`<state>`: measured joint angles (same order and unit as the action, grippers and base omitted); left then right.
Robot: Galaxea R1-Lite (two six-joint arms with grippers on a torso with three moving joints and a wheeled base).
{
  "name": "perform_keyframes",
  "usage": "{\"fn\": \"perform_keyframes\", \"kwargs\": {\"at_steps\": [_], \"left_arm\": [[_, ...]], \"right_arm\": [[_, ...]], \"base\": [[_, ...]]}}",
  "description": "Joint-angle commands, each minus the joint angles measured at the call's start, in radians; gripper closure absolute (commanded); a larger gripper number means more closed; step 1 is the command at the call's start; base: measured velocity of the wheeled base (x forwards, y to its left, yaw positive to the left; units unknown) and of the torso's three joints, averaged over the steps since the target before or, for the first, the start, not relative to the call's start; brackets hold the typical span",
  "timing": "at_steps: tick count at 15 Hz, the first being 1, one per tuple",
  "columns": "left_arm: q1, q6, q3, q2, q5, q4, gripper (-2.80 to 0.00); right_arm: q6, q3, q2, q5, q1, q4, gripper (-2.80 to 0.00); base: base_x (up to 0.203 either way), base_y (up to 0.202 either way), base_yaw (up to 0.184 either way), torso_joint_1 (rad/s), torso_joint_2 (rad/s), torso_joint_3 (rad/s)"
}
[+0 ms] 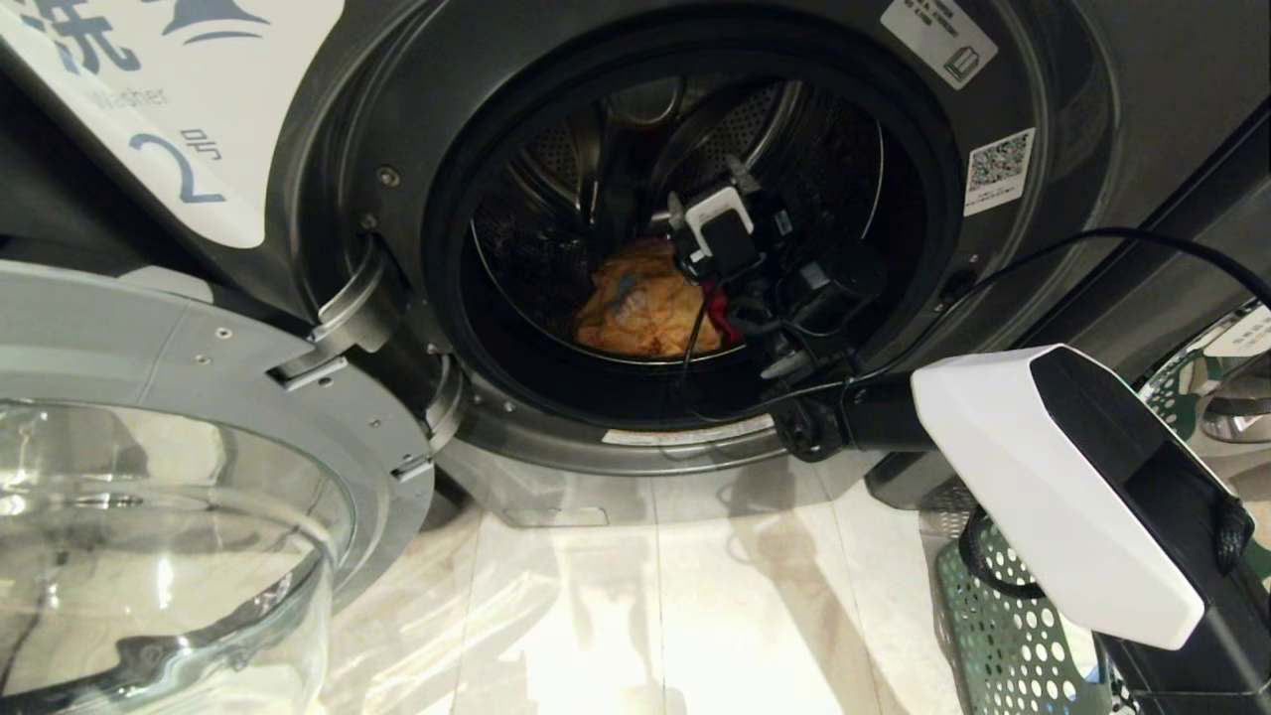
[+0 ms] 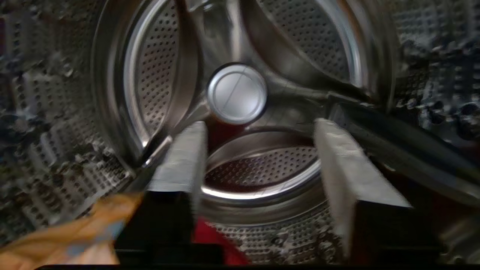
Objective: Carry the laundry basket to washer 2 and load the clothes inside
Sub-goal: Place the clothes into the washing machine
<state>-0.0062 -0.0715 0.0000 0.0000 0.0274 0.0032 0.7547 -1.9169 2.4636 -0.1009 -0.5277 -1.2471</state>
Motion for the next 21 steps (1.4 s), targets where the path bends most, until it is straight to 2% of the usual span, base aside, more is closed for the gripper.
{"fn": "perform_keyframes", "kwargs": {"at_steps": [1,2,4,9,11,14,17,18,19,20,21], "left_arm": [[0.0,-0.001,0.0,0.0,0.0,0.0,0.0],[0.0,-0.001,0.0,0.0,0.0,0.0,0.0],[0.0,-0.001,0.0,0.0,0.0,0.0,0.0],[0.0,-0.001,0.0,0.0,0.0,0.0,0.0],[0.0,-0.001,0.0,0.0,0.0,0.0,0.0],[0.0,-0.001,0.0,0.0,0.0,0.0,0.0],[0.0,-0.001,0.0,0.0,0.0,0.0,0.0],[0.0,-0.001,0.0,0.0,0.0,0.0,0.0],[0.0,-0.001,0.0,0.0,0.0,0.0,0.0],[0.0,-0.001,0.0,0.0,0.0,0.0,0.0],[0.0,-0.001,0.0,0.0,0.0,0.0,0.0]], "right_arm": [[-0.001,0.023,-0.018,0.0,-0.004,0.005,-2.8],[-0.007,0.06,-0.038,-0.001,-0.007,0.023,-2.8],[-0.05,0.22,-0.12,0.002,-0.016,0.085,-2.8],[-0.387,0.743,-0.547,0.002,-0.096,0.385,-2.8],[-0.5,0.877,-0.74,0.001,-0.146,0.547,-2.8],[-0.734,1.016,-1.041,0.0,-0.201,0.947,-2.8],[-0.989,1.127,-1.301,0.0,-0.212,1.385,-2.8],[-1.079,1.145,-1.35,-0.001,-0.182,1.574,-2.8],[-1.155,1.146,-1.367,0.0,-0.115,1.705,-2.8],[-1.2,1.143,-1.374,0.005,-0.024,1.77,-2.8],[-1.235,1.142,-1.375,0.02,0.108,1.837,-2.8]], "base": [[0.0,0.0,0.0,0.0,0.0,0.0],[0.0,0.0,0.0,0.0,0.0,0.0],[0.0,0.0,0.0,0.0,0.0,0.0],[0.0,0.0,0.0,0.0,0.0,0.0],[0.0,0.0,0.0,0.0,0.0,0.0],[0.0,0.0,0.0,0.0,0.0,0.0],[0.0,0.0,0.0,0.0,0.0,0.0],[0.0,0.0,0.0,0.0,0.0,0.0],[0.0,0.0,0.0,0.0,0.0,0.0],[0.0,0.0,0.0,0.0,0.0,0.0],[0.0,0.0,0.0,0.0,0.0,0.0]]}}
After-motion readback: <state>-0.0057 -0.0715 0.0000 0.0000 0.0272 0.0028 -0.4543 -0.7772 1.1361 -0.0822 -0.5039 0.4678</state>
